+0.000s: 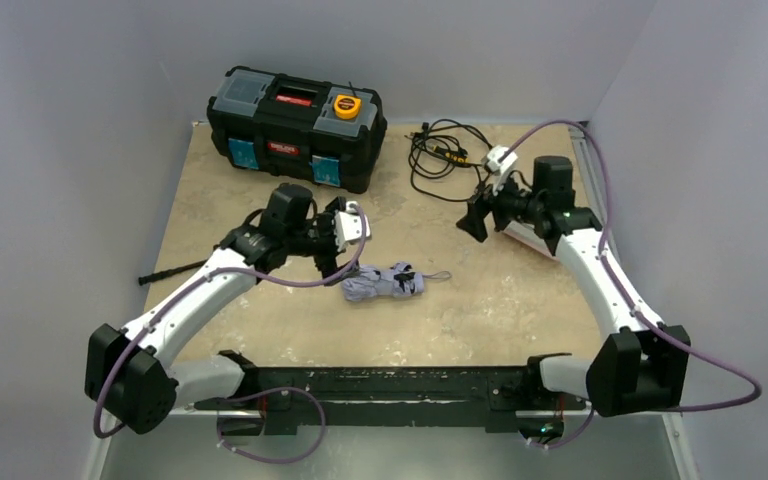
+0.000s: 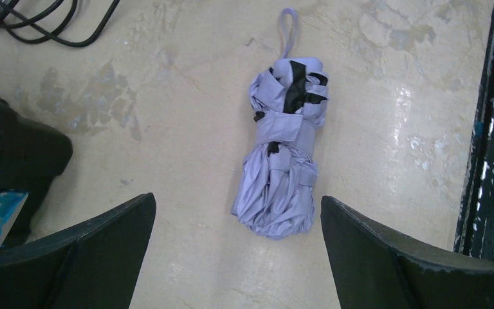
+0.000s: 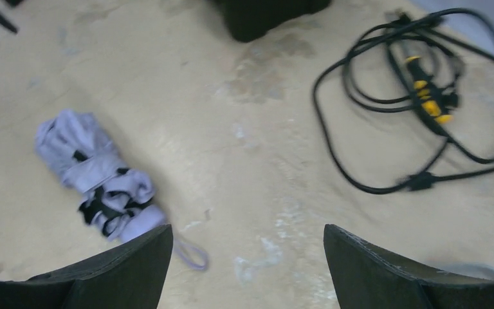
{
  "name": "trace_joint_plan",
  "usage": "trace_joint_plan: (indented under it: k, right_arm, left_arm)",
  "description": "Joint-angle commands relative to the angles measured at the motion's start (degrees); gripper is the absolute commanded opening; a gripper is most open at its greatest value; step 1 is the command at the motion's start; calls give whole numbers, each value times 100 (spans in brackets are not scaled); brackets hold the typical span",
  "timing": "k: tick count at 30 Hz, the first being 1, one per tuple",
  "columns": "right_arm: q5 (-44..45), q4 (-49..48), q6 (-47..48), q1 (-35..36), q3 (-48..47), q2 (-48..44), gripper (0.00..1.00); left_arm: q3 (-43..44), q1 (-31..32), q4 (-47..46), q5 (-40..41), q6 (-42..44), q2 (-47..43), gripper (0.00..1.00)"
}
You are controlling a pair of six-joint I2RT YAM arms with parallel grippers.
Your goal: Open the umbrella
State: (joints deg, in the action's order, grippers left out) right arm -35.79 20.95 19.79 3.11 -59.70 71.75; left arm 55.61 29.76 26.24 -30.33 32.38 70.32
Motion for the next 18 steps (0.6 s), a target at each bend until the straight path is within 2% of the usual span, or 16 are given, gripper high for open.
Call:
trace_joint_plan:
  k: [1, 3, 8, 13, 18]
  right_arm:
    - [-322, 182, 573, 581, 274, 13, 86]
    - [-317, 190, 663, 764, 402, 93, 85]
    - [-242, 503, 1007, 926, 597, 223, 84]
    - [-214, 769, 1345, 1054, 678, 292, 83]
    - [-262, 925, 1241, 1056, 541, 494, 82]
  left_arm:
    - [-567, 46, 130, -466, 909, -98, 100]
    - [-804, 155, -256, -391, 1124, -23, 100]
    - [-901, 735, -878, 535, 1581, 522, 100]
    - [-622, 1059, -1153, 1015, 1496, 1099, 100]
    - [-417, 1398, -1002, 1404, 1922, 1744, 100]
